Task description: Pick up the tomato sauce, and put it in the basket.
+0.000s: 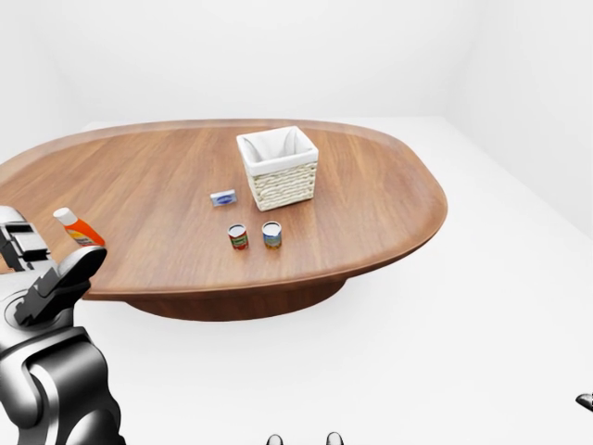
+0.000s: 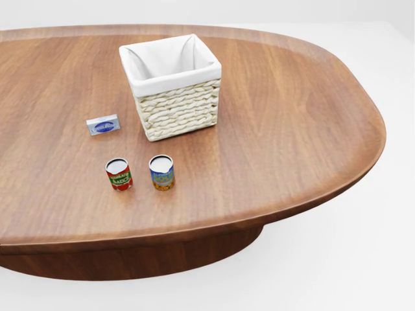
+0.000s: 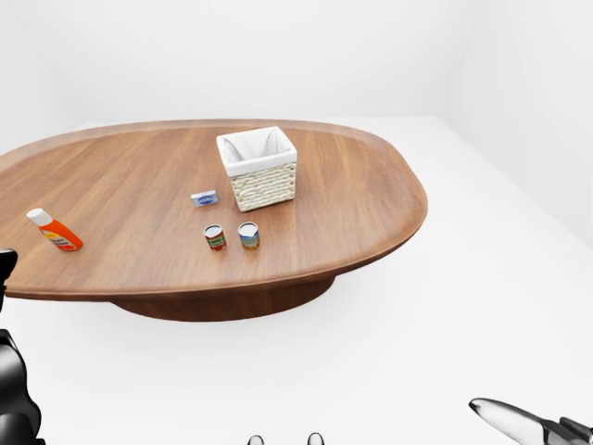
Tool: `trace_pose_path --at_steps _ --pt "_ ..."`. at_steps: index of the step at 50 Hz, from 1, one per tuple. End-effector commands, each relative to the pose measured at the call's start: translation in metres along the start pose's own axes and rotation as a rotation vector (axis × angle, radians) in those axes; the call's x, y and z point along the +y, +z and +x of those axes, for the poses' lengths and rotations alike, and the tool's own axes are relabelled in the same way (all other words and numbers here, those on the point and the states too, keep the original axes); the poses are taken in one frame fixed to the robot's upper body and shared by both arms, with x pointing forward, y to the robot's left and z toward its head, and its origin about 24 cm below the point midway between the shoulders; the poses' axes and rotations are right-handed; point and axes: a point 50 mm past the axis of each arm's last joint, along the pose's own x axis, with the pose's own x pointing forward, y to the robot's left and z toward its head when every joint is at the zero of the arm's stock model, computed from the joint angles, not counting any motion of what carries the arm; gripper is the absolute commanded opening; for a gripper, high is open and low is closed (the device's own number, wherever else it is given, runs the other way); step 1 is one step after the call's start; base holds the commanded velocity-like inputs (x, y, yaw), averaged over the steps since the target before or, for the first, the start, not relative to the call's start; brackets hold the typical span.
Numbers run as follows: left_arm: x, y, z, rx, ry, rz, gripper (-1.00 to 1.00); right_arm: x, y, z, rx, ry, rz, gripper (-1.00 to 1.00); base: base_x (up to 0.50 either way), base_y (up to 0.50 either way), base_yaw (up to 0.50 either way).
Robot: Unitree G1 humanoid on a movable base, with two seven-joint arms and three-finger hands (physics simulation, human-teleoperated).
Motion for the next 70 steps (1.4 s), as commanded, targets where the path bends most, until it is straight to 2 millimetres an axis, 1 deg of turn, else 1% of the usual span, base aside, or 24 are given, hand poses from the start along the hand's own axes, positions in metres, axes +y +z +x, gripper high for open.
trace_pose_path --at_steps 1,18,22,25,45,52,70 --pt "-0.0002 -0.0011 -0.0005 0.004 -0.002 0.002 1.0 0.0015 -0.0017 0.0004 0.007 0.006 -0.008 1.0 0.3 0.0 0.0" --pt "-0.0007 -0.0023 -0.001 0.007 -0.004 0.005 1.0 0.0016 -0.002 -0.0003 0.007 0.011 -0.011 1.0 0.31 0.0 0.0" --pt "0.0003 -0.0073 -0.0003 0.023 -0.004 0.013 1.0 0.0019 -0.0021 -0.0002 0.008 0.013 -0.013 1.0 0.31 0.0 0.0" --pt "-0.0005 -0.0051 -0.0007 0.016 -0.005 0.009 1.0 0.0018 -0.0018 -0.0002 0.007 0.014 -0.013 1.0 0.31 0.0 0.0" --pt "0.0003 -0.0052 0.0001 0.018 -0.003 0.005 1.0 0.0025 -0.0035 0.0004 0.009 0.013 -0.02 1.0 0.31 0.0 0.0" --pt "0.0017 -0.0081 -0.001 0.033 -0.006 0.007 1.0 0.0023 -0.0029 -0.0001 0.008 0.014 -0.021 1.0 0.31 0.0 0.0" --pt "0.0007 -0.0058 0.0018 0.022 0.001 -0.001 1.0 0.0032 -0.0031 0.0013 0.009 0.016 -0.021 1.0 0.31 0.0 0.0"
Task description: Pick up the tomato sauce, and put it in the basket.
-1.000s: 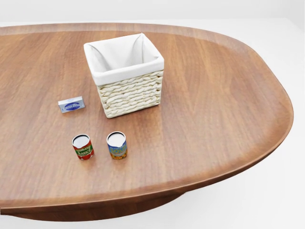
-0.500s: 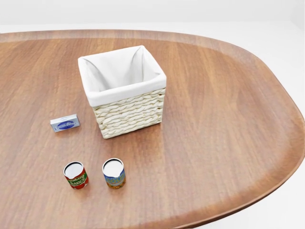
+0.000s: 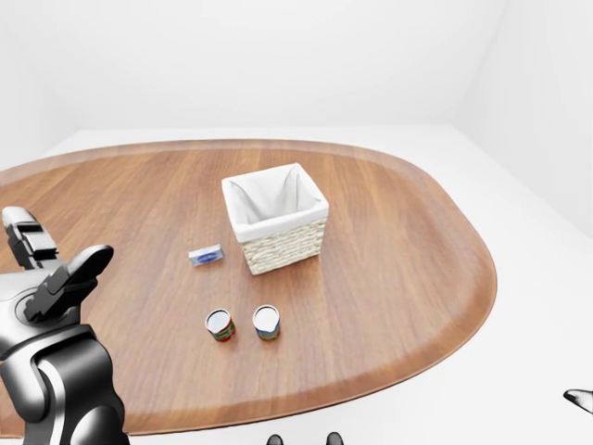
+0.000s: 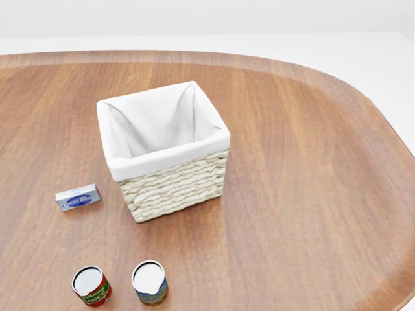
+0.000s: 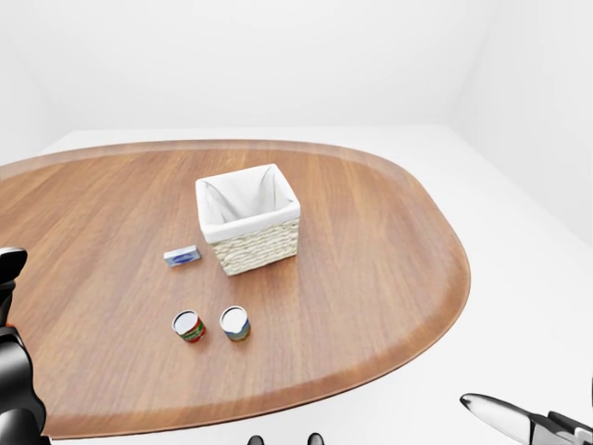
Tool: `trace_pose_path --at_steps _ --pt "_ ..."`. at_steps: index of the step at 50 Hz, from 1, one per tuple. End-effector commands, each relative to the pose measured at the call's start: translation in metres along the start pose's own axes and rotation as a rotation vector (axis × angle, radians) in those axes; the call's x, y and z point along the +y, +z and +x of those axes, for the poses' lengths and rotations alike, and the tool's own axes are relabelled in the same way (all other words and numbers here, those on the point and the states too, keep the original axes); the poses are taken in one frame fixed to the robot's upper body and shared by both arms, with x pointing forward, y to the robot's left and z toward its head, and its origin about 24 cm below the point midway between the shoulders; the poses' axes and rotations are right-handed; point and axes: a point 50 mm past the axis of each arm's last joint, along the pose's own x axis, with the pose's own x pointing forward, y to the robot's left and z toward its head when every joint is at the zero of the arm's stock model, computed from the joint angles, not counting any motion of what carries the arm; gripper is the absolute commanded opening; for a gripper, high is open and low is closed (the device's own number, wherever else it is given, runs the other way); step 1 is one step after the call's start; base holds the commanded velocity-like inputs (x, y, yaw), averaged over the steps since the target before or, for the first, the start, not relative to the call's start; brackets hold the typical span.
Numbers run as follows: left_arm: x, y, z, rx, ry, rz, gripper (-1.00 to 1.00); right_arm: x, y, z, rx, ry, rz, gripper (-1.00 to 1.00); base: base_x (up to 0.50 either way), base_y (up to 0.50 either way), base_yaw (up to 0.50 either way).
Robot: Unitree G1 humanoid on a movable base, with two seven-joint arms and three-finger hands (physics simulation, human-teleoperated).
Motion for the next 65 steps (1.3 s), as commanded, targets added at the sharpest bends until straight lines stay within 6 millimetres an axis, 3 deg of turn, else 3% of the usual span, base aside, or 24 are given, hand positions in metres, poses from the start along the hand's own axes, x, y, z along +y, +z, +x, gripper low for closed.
trace_pose_path --at_steps 1,15,22,37,42,46,50,55,59,65 --pt "0.0 0.0 0.001 -0.002 0.004 -0.002 1.0 0.0 0.0 0.0 0.0 0.001 -0.001 1.0 0.31 0.0 0.0" --pt "0.011 -0.008 0.012 0.019 0.046 0.042 1.0 0.0 0.001 -0.001 -0.012 -0.002 0.006 1.0 0.21 0.0 0.0" --pt "-0.006 -0.028 0.002 0.077 -0.104 0.117 1.0 -0.001 0.001 -0.002 -0.014 -0.005 0.009 1.0 0.0 0.0 0.0" --pt "-0.038 -0.057 -0.039 -0.057 -0.451 0.756 1.0 0.0 0.001 -0.002 -0.013 -0.003 0.008 1.0 0.0 0.0 0.0" --pt "-0.021 -0.1 -0.055 -0.002 -0.493 1.134 1.0 0.0 0.001 -0.002 -0.012 -0.005 0.009 1.0 0.0 0.0 0.0" --pt "-0.014 -0.107 -0.055 -0.038 -0.484 1.276 1.0 0.0 0.001 -0.002 -0.012 -0.005 0.009 1.0 0.0 0.0 0.0" --pt "-0.009 -0.116 -0.071 0.035 -0.615 1.372 1.0 0.0 0.0 -0.002 -0.012 -0.004 0.009 1.0 0.0 0.0 0.0" --pt "0.013 -0.125 -0.094 0.093 -0.762 1.617 1.0 0.0 0.0 -0.002 -0.011 -0.004 0.009 1.0 0.0 0.0 0.0" --pt "0.019 -0.129 -0.094 0.106 -0.776 1.677 1.0 0.0 0.0 -0.002 -0.01 -0.004 0.008 1.0 0.0 0.0 0.0" --pt "0.038 -0.13 -0.113 0.219 -0.88 1.768 1.0 0.0 0.0 -0.002 -0.01 -0.004 0.008 1.0 0.0 0.0 0.0"
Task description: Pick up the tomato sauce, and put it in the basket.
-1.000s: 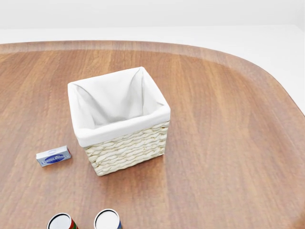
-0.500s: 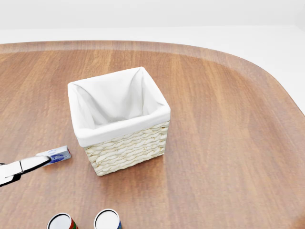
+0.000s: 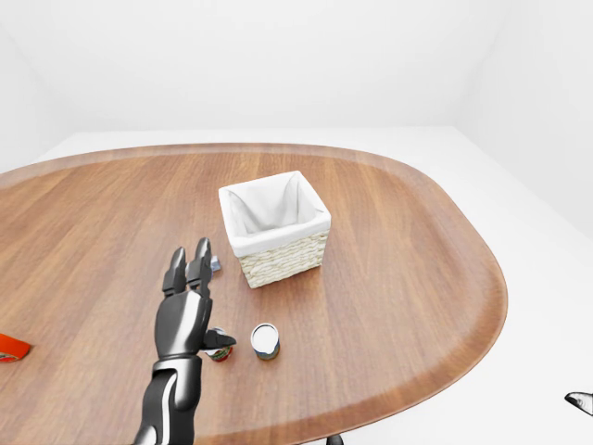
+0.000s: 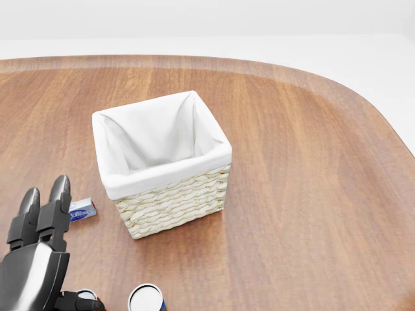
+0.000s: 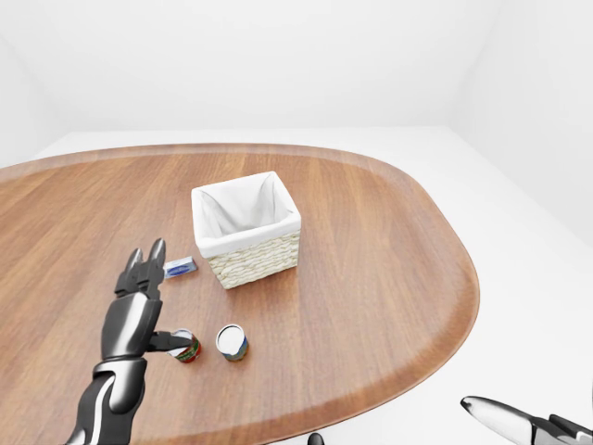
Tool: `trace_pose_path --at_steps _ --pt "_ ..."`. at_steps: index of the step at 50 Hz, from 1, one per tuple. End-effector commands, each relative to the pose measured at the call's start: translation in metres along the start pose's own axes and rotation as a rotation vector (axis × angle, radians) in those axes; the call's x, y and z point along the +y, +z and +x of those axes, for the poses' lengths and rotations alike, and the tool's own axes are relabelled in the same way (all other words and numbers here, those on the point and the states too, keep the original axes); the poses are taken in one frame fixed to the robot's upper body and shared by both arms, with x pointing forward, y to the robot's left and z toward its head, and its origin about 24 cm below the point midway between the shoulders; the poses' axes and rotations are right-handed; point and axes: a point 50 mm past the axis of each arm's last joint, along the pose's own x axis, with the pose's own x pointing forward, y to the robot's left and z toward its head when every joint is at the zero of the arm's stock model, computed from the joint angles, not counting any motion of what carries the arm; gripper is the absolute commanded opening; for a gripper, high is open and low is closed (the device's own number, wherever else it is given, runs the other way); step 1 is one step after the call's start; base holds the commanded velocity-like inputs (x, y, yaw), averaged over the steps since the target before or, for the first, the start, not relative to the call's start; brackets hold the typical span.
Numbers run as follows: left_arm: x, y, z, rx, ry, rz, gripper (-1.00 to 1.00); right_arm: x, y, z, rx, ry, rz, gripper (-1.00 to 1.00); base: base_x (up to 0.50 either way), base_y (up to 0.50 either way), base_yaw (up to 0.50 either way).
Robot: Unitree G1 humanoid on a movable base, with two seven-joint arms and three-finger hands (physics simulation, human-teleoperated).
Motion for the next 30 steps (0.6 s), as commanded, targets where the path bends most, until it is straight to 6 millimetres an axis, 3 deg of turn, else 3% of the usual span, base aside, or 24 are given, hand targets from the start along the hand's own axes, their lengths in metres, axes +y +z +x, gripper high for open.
trace_pose_path --at_steps 1,14,30 --pt "-0.027 -0.018 -0.028 0.028 -0.223 0.272 1.0 0.0 0.0 0.0 0.0 0.001 0.0 1.0 0.0 0.0 0.0" --pt "-0.045 -0.029 -0.04 0.059 -0.356 0.303 1.0 0.0 0.0 0.001 -0.001 0.0 -0.001 1.0 0.0 0.0 0.0" --pt "-0.061 -0.034 -0.038 0.038 -0.38 0.356 1.0 0.001 0.0 0.0 -0.001 0.001 0.0 1.0 0.0 0.0 0.0"
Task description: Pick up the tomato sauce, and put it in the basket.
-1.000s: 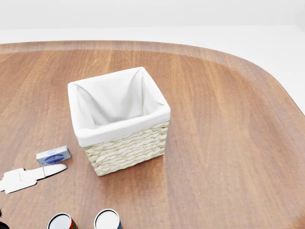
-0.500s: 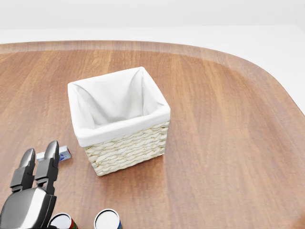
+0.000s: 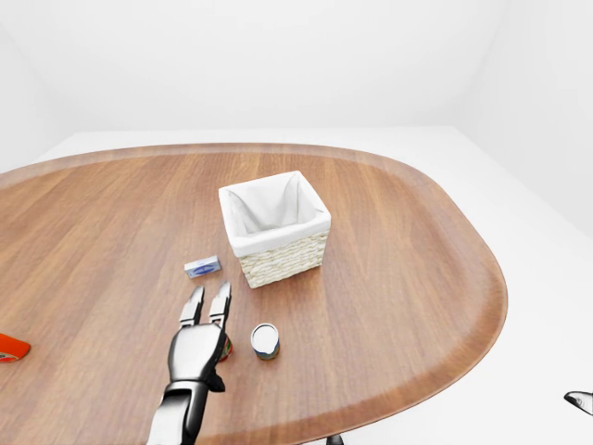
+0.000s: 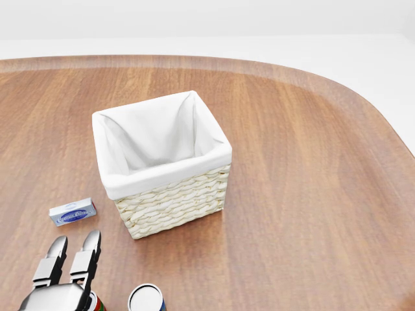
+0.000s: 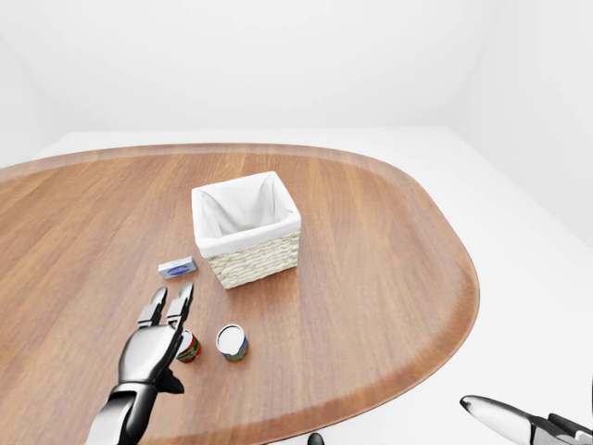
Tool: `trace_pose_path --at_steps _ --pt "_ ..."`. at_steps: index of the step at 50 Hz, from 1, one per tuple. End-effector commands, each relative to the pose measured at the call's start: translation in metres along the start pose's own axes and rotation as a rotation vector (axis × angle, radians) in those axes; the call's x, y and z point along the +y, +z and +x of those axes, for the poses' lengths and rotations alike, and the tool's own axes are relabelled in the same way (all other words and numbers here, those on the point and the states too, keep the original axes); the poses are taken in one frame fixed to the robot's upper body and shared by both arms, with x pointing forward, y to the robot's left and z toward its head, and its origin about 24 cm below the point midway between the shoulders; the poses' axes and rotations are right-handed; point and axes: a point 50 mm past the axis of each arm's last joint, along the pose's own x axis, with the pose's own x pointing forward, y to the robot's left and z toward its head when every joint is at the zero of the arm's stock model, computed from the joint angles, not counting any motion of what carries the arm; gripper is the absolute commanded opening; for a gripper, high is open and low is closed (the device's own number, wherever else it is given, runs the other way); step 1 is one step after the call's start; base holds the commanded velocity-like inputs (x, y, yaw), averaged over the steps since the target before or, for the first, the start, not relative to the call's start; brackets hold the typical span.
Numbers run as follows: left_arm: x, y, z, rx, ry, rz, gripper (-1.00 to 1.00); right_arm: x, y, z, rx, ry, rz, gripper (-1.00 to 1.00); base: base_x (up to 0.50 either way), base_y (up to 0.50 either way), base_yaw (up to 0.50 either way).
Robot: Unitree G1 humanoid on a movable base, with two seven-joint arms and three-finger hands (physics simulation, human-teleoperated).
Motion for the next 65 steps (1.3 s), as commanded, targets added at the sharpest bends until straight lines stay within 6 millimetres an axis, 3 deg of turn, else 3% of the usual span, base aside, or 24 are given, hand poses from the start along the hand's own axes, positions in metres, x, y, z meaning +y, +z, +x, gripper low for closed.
trace_pose_path --at_steps 1,11,59,65 --pt "-0.014 0.0 0.004 -0.011 -0.038 0.051 1.0 0.0 0.0 0.0 0.0 0.0 0.0 1.0 0.0 0.0 0.0" --pt "-0.025 -0.001 0.011 -0.027 -0.059 0.068 1.0 0.0 -0.001 0.0 0.0 -0.001 0.001 1.0 0.0 0.0 0.0" --pt "-0.029 -0.02 0.043 0.077 -0.055 0.018 1.0 -0.001 0.001 0.0 -0.004 -0.001 0.002 1.0 0.0 0.0 0.0" --pt "-0.042 -0.021 0.041 0.065 -0.1 0.039 1.0 -0.001 0.001 0.0 -0.003 -0.002 0.002 1.0 0.0 0.0 0.0"
